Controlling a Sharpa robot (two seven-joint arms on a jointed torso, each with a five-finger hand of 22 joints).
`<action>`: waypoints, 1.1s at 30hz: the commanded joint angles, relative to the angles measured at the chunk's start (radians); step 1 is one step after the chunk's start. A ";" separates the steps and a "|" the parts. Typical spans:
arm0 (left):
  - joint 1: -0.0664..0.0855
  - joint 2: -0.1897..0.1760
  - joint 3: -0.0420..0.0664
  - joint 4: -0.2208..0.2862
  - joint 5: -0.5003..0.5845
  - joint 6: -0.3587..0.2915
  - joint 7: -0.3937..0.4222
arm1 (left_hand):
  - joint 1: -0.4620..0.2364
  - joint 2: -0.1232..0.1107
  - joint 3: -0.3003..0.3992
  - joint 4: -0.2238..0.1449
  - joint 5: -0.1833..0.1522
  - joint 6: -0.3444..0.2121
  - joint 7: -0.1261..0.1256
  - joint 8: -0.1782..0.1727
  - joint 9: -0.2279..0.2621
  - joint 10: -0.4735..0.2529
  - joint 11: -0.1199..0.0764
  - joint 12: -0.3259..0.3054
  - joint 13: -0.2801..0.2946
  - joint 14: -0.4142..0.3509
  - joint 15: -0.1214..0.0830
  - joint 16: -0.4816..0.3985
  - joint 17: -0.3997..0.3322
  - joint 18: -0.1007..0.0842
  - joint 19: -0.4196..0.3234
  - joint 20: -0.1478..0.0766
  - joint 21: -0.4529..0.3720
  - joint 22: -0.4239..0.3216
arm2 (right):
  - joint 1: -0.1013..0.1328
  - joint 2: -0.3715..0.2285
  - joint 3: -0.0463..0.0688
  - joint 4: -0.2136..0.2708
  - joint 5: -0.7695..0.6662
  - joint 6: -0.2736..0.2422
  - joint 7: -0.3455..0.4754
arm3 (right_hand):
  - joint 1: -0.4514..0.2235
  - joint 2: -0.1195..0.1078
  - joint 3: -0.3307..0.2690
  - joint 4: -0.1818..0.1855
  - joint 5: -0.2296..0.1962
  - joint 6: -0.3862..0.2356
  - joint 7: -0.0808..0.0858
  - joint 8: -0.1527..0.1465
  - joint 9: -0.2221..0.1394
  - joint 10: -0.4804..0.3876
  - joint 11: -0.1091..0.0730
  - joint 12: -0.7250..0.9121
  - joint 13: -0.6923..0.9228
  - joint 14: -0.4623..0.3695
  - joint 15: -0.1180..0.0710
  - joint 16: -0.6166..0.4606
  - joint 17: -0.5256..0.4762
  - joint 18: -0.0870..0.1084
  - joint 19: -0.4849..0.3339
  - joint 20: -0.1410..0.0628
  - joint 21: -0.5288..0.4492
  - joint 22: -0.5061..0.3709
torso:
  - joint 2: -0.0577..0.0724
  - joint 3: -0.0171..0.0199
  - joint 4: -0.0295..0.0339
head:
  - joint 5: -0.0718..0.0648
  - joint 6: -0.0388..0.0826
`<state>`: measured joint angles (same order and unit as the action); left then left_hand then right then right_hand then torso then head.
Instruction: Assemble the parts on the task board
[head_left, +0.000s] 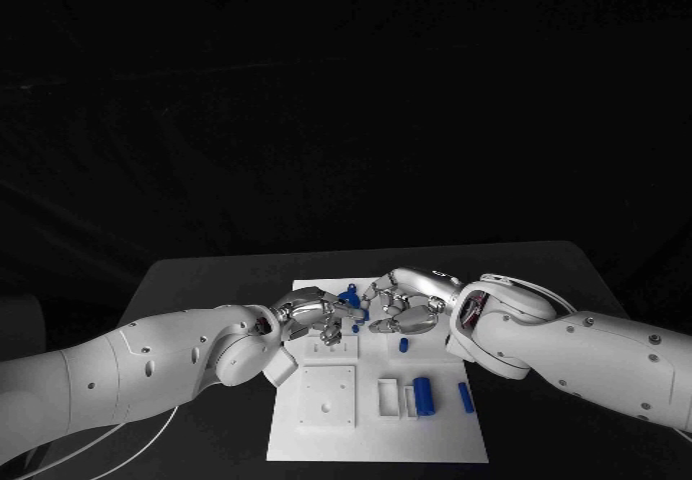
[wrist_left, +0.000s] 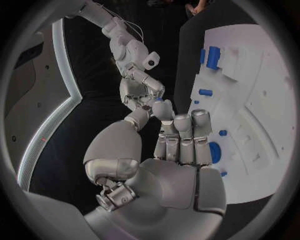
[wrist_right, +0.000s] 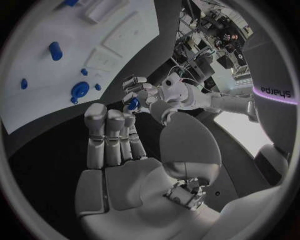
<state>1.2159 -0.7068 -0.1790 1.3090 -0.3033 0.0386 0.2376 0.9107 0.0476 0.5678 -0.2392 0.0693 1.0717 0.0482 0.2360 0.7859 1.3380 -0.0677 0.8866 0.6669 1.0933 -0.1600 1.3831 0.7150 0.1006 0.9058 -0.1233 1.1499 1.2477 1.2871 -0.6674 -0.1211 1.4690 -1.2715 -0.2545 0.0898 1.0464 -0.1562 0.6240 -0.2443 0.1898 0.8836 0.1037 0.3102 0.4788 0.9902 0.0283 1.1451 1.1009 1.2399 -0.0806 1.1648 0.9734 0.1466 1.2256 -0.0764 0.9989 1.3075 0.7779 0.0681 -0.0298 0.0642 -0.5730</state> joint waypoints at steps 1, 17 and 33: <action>0.001 0.000 0.002 -0.004 0.021 -0.019 0.004 | 0.012 0.028 0.005 0.003 0.003 0.010 0.000 0.006 0.001 -0.029 0.004 -0.001 0.001 0.001 -0.007 -0.002 -0.001 -0.018 -0.008 -0.110 -0.002 0.002 | -0.002 0.000 -0.001 0.008 -0.003 0.020 0.016 | -0.003 0.006 0.000 -0.004 -0.003 0.035 0.028 0.005 0.000 -0.002 -0.008 0.007 -0.002 0.003 -0.008 0.003 0.002 0.115 -0.001 -0.001 0.004 0.019 | 0.000 0.0000 -0.0001 | 0.000 -0.001; 0.001 0.002 0.001 -0.003 0.014 -0.033 -0.014 | 0.007 0.034 0.002 0.007 0.001 0.015 -0.001 0.008 0.005 -0.029 0.003 -0.001 0.001 0.001 -0.008 -0.001 -0.002 -0.019 -0.008 -0.111 -0.002 0.003 | -0.002 0.002 -0.003 0.007 -0.003 0.029 0.009 | -0.007 0.006 -0.001 -0.004 -0.002 0.038 0.026 0.006 0.002 -0.002 -0.010 0.008 -0.004 0.003 -0.010 0.002 0.002 0.115 -0.001 -0.002 0.004 0.019 | 0.000 -0.0005 0.0006 | -0.001 -0.001; 0.001 0.000 0.001 -0.006 -0.011 -0.086 -0.033 | 0.000 0.041 -0.003 0.007 0.012 0.021 -0.003 0.011 0.009 -0.026 0.001 -0.001 0.001 0.002 -0.009 0.001 -0.002 -0.019 -0.007 -0.112 -0.002 0.004 | -0.008 0.001 -0.007 0.006 -0.003 0.032 0.007 | -0.010 0.005 -0.002 -0.003 0.001 0.040 0.025 0.006 0.003 -0.002 -0.011 0.008 -0.005 0.003 -0.011 0.002 0.002 0.115 -0.001 -0.003 0.004 0.019 | 0.000 0.0000 -0.0001 | -0.001 -0.002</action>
<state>1.2149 -0.7069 -0.1800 1.3063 -0.3099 -0.0040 0.2096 0.8937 0.0647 0.5694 -0.2351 0.0765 1.0718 0.0481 0.2432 0.7944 1.3379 -0.0677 0.8866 0.6669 1.0933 -0.1639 1.3831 0.7141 0.1007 0.9059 -0.1233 1.1499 1.2504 1.2822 -0.6684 -0.1251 1.4684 -1.2712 -0.2526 0.0777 1.0426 -0.1524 0.6240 -0.2442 0.1898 0.8887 0.0987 0.3126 0.4797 0.9868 0.0249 1.1489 1.0973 1.2426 -0.0831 1.1648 0.9750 0.1470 1.2272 -0.0749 0.9990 1.3081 0.7776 0.0680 -0.0296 0.0630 -0.5746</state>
